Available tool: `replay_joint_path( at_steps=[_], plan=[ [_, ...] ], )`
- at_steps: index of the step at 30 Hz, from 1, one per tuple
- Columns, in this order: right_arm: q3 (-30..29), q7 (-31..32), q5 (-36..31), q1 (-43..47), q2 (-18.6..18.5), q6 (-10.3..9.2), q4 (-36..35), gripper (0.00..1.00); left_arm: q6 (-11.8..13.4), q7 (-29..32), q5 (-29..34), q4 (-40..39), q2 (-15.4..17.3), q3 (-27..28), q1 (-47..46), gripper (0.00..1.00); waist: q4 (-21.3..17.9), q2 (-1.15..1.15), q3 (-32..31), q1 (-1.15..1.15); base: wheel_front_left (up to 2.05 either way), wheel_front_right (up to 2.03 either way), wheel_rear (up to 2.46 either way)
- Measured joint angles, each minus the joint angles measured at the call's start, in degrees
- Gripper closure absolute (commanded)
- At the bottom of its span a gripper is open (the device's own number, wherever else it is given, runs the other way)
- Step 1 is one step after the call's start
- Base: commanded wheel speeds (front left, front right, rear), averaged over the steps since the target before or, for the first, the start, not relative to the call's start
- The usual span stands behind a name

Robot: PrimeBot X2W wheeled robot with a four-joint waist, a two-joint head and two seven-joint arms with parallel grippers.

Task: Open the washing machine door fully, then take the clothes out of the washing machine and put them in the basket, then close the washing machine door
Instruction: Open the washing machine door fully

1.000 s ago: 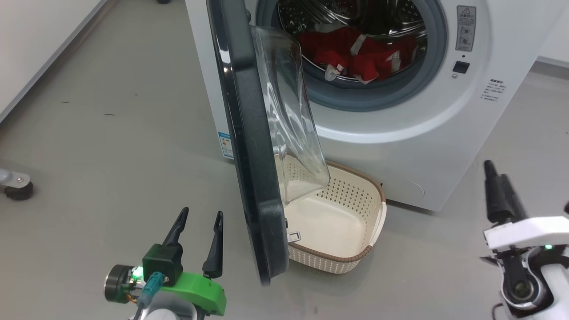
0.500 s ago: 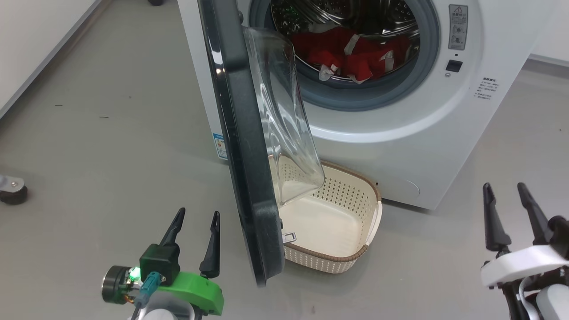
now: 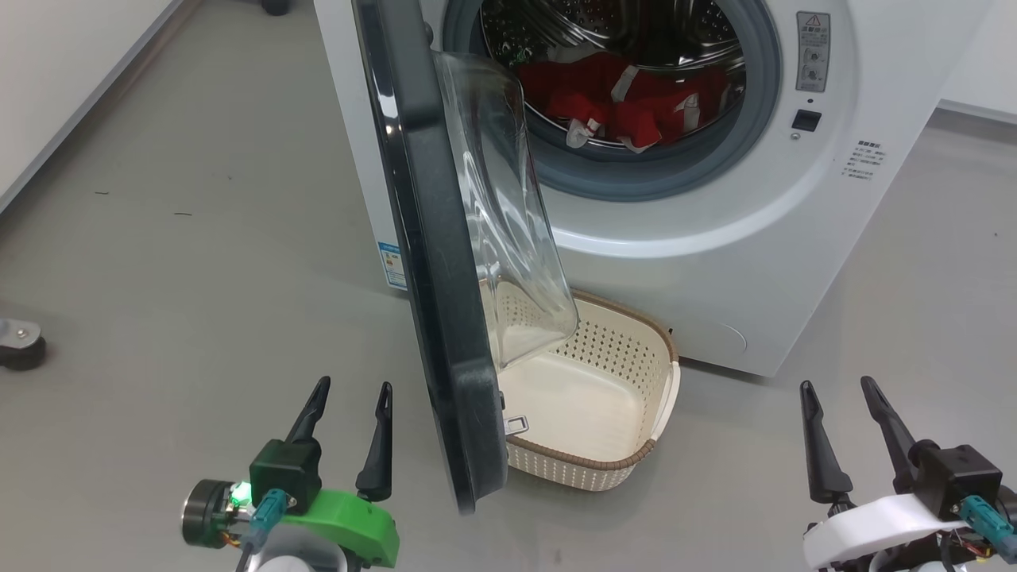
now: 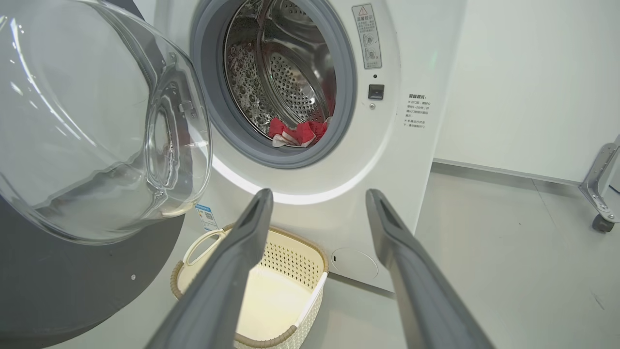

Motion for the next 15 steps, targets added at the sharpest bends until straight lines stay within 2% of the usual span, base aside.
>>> replay_joint_path(
  at_steps=[15],
  plan=[
    [-3.1, 0.0, -3.3, 1.6, 3.9, -0.29, -1.1, 0.0, 0.0, 0.0, 0.0, 0.3, 0.0, 0.0, 0.3, 0.0, -0.3, 0.0, -0.2, 0.0, 0.0, 0.0, 0.0]
  ],
)
